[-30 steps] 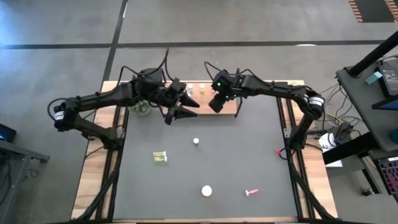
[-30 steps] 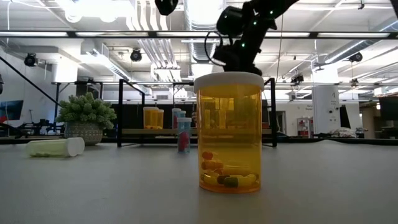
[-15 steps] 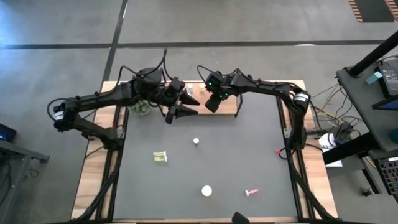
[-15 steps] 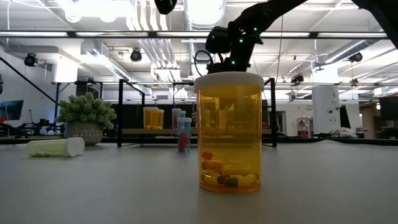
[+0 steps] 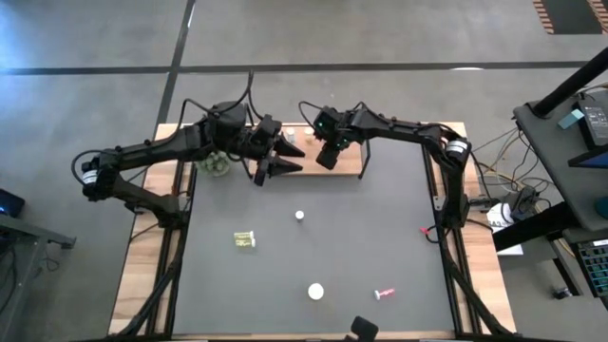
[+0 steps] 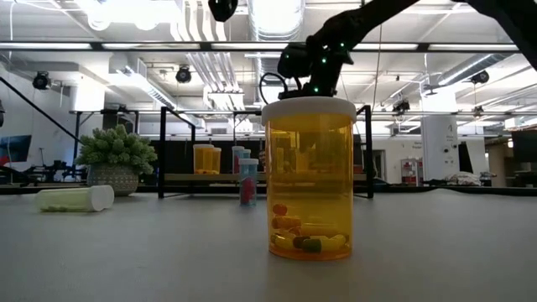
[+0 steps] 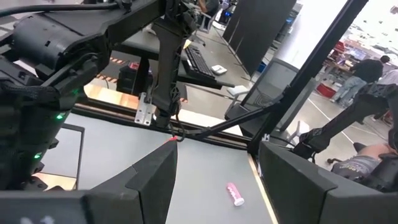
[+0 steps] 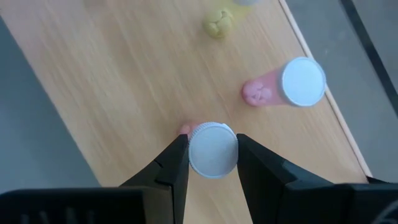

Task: Pick and place medicine bottles onto shelf by color
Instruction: Put the bottom pink pill bottle on the shelf aligned with the other pink pill bottle

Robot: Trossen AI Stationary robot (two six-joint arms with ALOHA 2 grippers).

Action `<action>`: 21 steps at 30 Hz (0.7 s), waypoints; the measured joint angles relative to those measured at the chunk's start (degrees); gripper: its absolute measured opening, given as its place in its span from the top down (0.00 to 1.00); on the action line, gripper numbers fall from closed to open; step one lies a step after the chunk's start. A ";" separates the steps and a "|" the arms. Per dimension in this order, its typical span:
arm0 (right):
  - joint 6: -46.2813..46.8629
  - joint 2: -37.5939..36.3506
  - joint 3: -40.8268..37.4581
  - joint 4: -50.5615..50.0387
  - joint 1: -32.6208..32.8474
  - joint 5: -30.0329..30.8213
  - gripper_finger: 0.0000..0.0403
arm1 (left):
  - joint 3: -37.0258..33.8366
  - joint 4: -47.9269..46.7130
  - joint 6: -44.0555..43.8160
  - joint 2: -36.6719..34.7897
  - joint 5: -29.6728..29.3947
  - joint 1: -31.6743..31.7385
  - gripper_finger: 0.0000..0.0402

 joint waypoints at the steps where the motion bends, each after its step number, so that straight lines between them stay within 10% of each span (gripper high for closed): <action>1: -0.04 0.00 0.00 0.20 -0.02 -0.02 0.73 | 0.00 0.00 0.00 0.00 0.00 0.01 0.47; 21: -2.40 0.04 0.68 1.47 -0.74 -0.30 0.72 | 0.02 0.00 0.07 0.07 0.02 0.76 0.47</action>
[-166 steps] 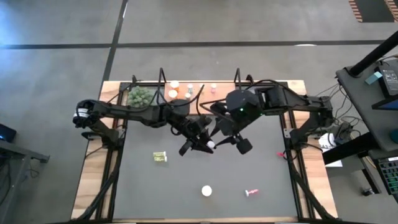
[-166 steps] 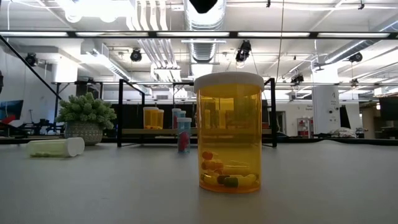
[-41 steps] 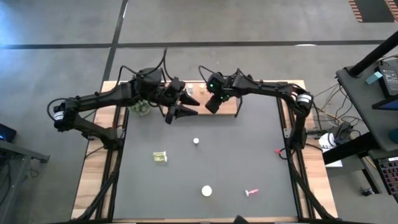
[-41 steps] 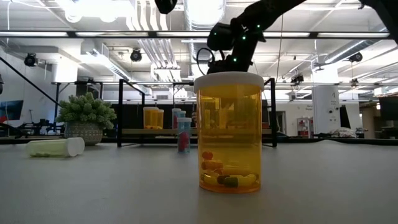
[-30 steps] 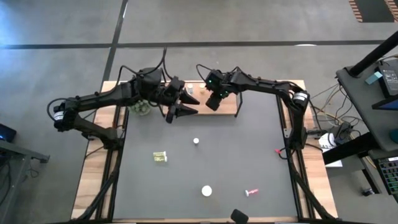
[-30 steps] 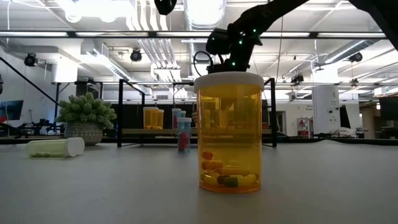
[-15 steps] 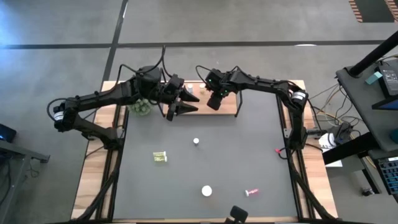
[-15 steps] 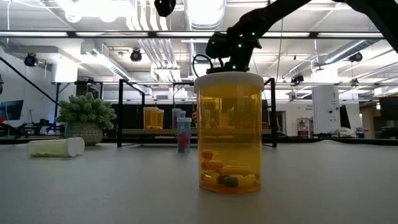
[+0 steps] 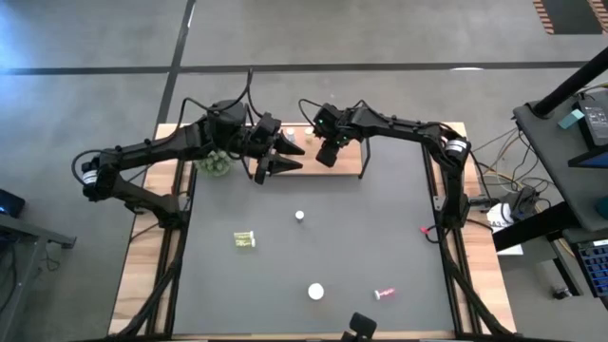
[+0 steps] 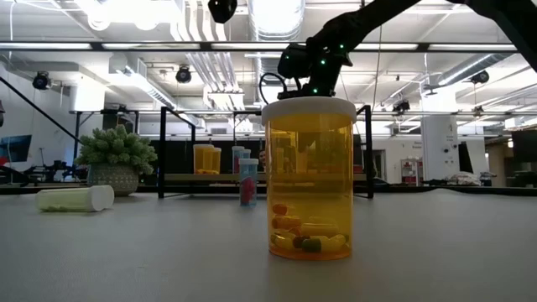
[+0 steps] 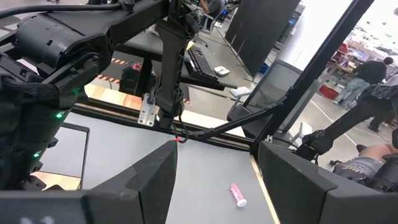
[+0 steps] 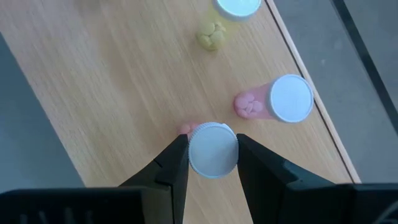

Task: Pick and place medicine bottles onto shelf by color
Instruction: Put the bottom pink pill bottle on the shelf aligned with the other pink pill bottle

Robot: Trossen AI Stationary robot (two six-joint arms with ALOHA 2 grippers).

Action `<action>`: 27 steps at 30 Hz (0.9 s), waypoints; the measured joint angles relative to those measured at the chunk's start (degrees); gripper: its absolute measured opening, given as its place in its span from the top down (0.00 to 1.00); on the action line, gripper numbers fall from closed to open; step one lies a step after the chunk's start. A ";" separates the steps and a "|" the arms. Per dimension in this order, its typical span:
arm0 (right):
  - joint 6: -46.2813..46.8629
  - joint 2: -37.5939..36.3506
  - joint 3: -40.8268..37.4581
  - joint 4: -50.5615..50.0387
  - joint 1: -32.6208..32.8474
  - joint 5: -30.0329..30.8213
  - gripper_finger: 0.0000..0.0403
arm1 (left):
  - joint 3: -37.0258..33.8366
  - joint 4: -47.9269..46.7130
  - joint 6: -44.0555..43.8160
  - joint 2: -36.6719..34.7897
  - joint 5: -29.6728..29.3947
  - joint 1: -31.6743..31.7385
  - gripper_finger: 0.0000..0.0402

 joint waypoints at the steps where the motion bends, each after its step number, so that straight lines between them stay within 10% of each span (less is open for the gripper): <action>1: -0.02 0.00 0.00 -0.02 0.00 0.00 0.72 | 0.00 0.02 0.00 0.02 0.00 0.00 0.47; 27: -4.79 0.07 -0.09 -0.02 0.00 -0.11 0.72 | 0.00 -0.03 0.02 0.04 0.02 0.00 0.47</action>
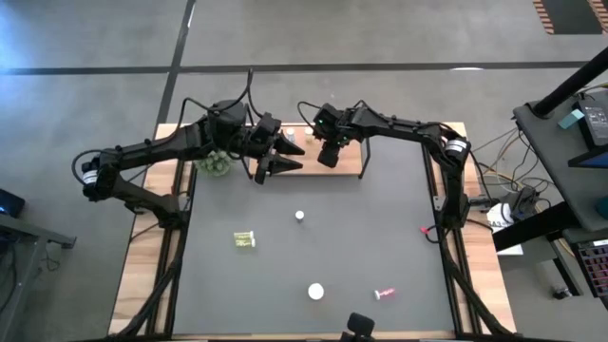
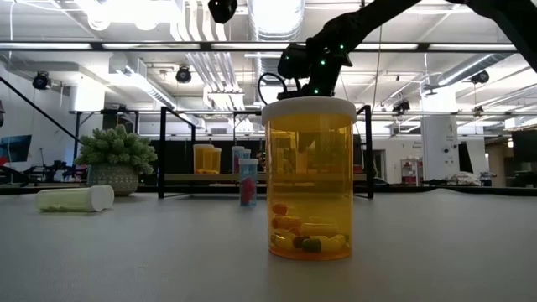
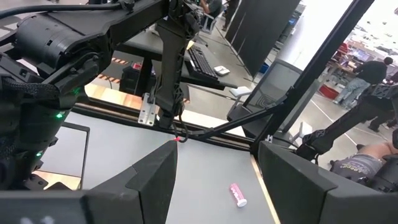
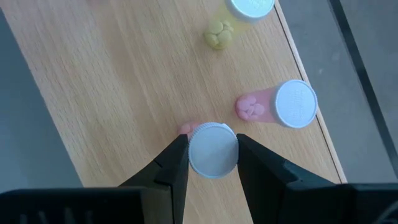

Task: Pick and place medicine bottles onto shelf by color
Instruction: Put the bottom pink pill bottle on the shelf aligned with the other pink pill bottle

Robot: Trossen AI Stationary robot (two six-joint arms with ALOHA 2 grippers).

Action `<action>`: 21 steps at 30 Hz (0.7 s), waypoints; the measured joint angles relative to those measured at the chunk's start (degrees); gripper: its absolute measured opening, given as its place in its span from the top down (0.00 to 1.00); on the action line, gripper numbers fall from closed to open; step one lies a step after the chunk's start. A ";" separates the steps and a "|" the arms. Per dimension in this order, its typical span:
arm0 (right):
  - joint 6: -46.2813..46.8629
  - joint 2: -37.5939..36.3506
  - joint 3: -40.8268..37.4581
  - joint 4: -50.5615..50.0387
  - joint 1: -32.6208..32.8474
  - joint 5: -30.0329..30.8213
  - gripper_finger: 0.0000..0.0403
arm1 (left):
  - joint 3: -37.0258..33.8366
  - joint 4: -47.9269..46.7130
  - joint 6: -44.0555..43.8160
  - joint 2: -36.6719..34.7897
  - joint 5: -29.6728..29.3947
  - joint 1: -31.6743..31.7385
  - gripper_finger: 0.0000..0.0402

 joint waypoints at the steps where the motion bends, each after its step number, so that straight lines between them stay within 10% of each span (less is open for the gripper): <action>1: -0.02 0.00 0.00 0.00 0.00 0.00 0.72 | 0.00 0.00 0.00 0.00 0.00 0.00 0.47; 21: -0.83 0.00 -0.02 -0.04 0.00 0.00 0.59 | -0.02 -0.10 0.00 0.02 0.00 0.00 0.47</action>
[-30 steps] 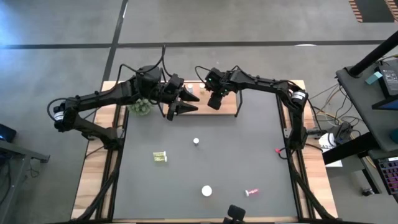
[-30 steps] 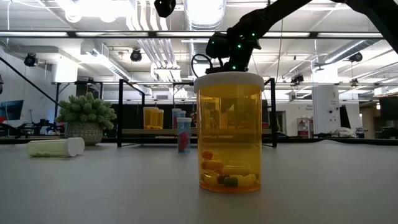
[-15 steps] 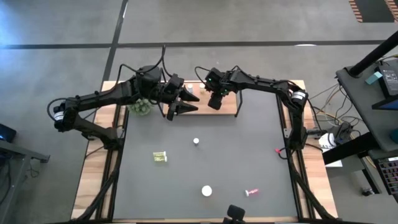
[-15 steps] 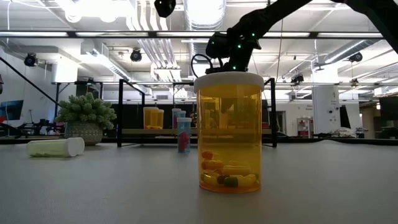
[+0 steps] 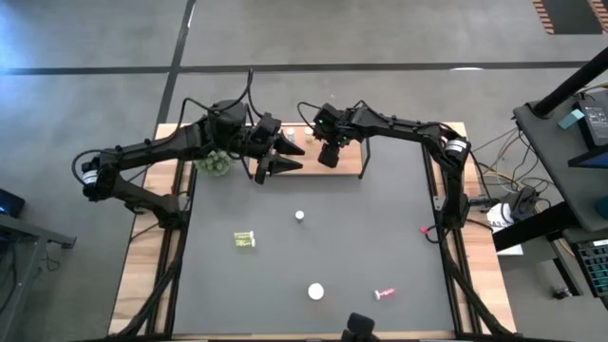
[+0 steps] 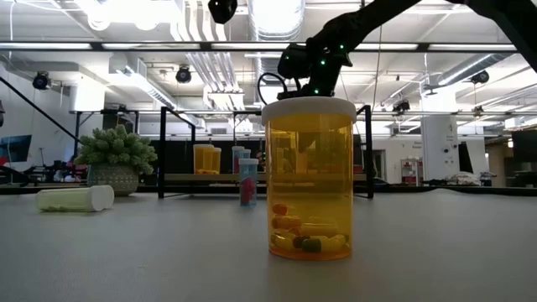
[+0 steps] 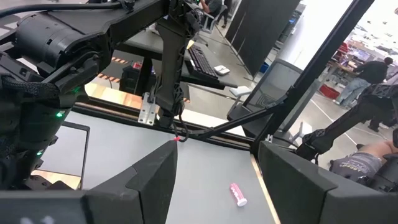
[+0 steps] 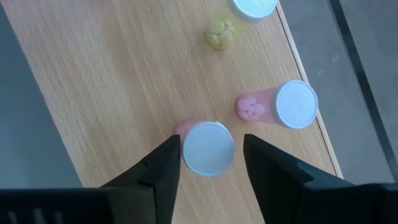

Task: Pick and place medicine bottles onto shelf by color
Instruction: Put the bottom pink pill bottle on the shelf aligned with the other pink pill bottle, then put the bottom yellow pill bottle on the shelf aligned with the other yellow pill bottle

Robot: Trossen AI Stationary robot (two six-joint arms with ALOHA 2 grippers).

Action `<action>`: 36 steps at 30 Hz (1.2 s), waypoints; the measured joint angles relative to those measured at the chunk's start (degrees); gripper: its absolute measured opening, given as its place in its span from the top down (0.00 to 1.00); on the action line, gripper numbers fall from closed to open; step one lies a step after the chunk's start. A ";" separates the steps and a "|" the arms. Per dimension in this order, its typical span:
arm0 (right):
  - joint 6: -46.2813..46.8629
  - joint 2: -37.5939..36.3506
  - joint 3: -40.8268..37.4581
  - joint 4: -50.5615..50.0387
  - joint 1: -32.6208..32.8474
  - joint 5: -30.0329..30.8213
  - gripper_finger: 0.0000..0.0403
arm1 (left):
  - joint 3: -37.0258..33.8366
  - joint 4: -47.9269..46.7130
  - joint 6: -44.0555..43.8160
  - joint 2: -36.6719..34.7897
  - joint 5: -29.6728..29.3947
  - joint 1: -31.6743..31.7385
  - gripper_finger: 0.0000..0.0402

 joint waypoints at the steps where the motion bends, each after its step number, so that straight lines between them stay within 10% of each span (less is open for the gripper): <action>1: 0.33 0.00 0.00 -0.02 0.00 0.02 0.58 | -0.02 -0.04 0.00 0.00 0.00 0.00 0.47; 22: 7.24 -0.79 23.08 -26.41 0.64 0.11 0.52 | -0.13 -5.42 -0.07 0.00 0.02 -0.02 0.47; 36: 14.53 -11.99 17.98 -30.34 12.01 0.15 0.54 | -3.17 -28.06 -6.10 -0.25 -0.34 -2.91 0.47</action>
